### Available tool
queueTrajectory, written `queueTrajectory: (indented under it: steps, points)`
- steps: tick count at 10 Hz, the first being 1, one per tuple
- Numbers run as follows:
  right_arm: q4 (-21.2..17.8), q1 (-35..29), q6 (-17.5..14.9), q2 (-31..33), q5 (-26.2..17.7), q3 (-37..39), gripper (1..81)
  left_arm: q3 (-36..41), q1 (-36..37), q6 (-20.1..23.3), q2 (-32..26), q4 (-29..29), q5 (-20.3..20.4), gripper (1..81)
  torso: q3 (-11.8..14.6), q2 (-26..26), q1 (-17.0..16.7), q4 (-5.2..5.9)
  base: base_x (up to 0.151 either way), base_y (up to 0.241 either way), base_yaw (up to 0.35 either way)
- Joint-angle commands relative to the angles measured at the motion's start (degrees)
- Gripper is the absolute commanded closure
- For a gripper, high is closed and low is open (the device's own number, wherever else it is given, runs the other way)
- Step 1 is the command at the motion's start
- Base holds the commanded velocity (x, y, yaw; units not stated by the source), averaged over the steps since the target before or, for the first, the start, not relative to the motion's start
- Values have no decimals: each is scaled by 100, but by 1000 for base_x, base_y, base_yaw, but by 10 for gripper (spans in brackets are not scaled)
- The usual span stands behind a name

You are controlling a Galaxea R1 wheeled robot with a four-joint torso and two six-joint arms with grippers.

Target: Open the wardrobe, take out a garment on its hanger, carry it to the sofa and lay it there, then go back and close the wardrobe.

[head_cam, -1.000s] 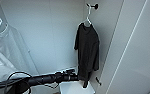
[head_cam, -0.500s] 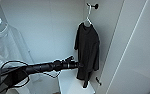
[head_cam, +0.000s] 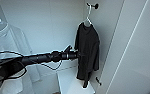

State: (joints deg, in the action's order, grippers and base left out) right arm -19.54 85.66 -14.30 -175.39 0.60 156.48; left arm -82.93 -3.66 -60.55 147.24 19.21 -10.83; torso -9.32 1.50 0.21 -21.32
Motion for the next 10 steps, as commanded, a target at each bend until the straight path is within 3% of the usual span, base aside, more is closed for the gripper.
queueTrajectory:
  steps: [1,5,8,10]
  points:
    - [-85,-176,6,10,-376,22,10,-336,1449,-631,34,-23,379,10,0,0,0,0,0,0,0]
    - [-76,-159,6,-78,-376,22,10,-829,2074,-1456,157,-23,415,10,0,0,2,0,0,0,0]
    - [-76,-159,6,-78,-376,31,10,-1075,2356,-2258,183,-23,774,10,0,-2,4,0,0,0,0]
    - [-85,-150,6,-87,-376,31,10,-1261,2593,-2479,307,-23,810,10,0,-2,4,0,0,0,0]
